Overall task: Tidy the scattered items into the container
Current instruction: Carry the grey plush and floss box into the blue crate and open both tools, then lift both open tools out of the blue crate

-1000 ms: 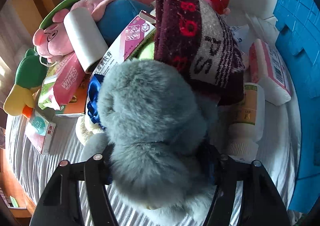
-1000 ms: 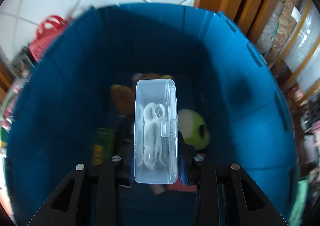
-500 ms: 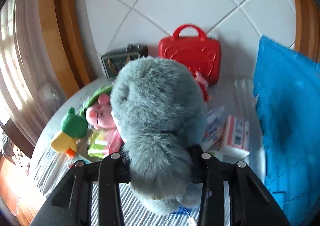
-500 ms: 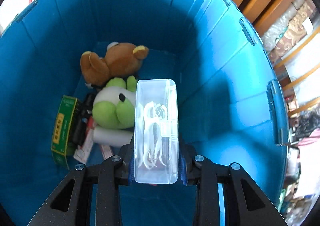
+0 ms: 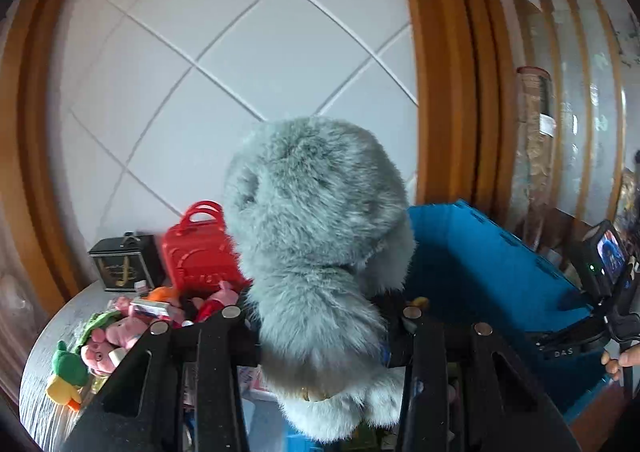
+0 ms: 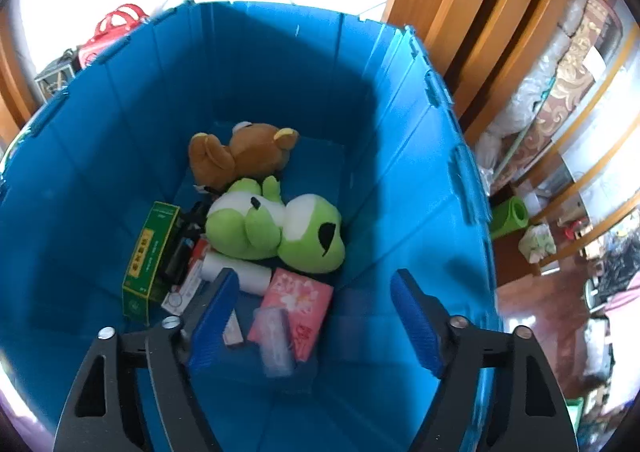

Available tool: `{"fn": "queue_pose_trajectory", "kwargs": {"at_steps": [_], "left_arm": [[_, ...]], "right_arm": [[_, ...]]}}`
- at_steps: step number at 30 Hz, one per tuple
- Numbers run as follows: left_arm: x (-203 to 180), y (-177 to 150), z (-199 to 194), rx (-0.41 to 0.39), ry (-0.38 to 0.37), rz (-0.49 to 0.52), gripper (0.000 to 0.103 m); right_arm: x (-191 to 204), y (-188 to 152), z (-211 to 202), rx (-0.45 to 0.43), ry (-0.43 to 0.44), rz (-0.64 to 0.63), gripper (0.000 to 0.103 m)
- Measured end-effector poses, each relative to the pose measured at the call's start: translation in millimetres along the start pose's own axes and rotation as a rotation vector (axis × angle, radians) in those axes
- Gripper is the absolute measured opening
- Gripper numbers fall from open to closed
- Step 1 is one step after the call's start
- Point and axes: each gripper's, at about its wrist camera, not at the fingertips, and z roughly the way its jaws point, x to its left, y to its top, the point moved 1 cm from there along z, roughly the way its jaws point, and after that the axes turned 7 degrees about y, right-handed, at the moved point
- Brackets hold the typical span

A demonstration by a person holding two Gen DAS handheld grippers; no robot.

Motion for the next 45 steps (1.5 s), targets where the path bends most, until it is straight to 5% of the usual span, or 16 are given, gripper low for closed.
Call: {"fn": "queue_pose_trajectory", "kwargs": {"at_steps": [6,18,22,25,34,45], "left_arm": [[-90,-27,28,0.183,-0.136,0.091,0.038],[-133,-57,58,0.358,-0.213,0.164,0.043],[-140,-56,55,0.349,-0.204,0.177,0.045],[-137,-57,57,0.361,-0.201,0.170,0.058],[-117,-57,52,0.346,-0.181,0.147,0.062],[-49,-43,21,0.212,-0.097,0.080,0.072]], "right_arm": [[-1,-24,-27,-0.077,-0.008,0.000,0.081],[-21,-47,-38,-0.121,-0.059,0.044,0.081],[-19,-48,-32,-0.106,-0.062,0.037,0.087],[-16,-48,-30,-0.095,-0.056,0.029,0.089],[8,-45,-26,-0.071,-0.016,-0.044,0.095],[53,-29,-42,-0.138,0.028,-0.080,0.102]]}}
